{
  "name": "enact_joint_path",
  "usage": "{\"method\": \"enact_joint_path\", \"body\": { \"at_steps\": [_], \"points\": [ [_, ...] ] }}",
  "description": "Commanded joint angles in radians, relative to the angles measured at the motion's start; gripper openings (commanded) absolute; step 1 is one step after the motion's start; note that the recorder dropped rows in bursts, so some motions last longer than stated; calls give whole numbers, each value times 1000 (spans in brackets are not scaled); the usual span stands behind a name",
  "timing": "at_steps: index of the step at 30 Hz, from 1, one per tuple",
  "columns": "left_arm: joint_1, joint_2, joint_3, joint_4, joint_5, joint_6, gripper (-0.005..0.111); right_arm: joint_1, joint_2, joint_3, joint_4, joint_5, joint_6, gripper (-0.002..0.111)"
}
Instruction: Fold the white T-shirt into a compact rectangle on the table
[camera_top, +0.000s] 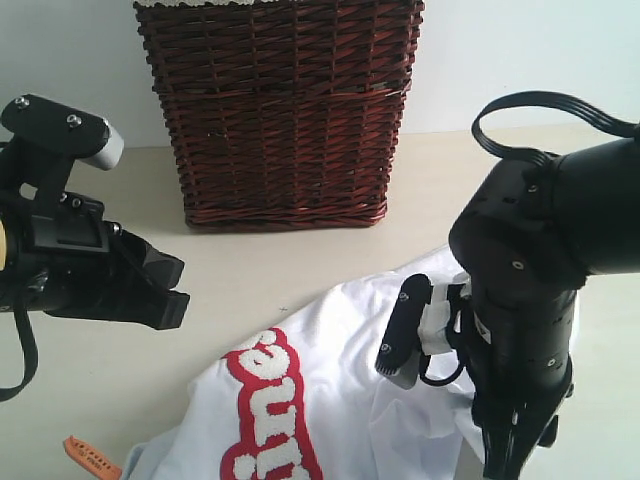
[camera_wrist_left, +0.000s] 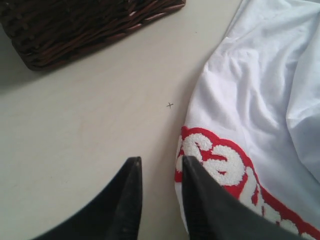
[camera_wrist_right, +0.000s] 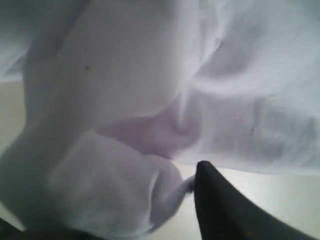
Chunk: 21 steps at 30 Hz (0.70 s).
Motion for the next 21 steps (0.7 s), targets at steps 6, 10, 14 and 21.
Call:
{"method": "enact_joint_path", "body": {
  "at_steps": [6, 10, 14, 21],
  "points": [
    [5, -8, 4, 3, 8, 0, 29, 0, -1, 4, -27, 142, -21, 0],
    [5, -8, 4, 3, 5, 2, 29, 0, -38, 4, -30, 218, -37, 0],
    [5, -8, 4, 3, 5, 2, 29, 0, -132, 7, -6, 218, -94, 0],
    [5, -6, 4, 3, 5, 1, 29, 0, -212, 7, -136, 218, -41, 0]
  ]
}}
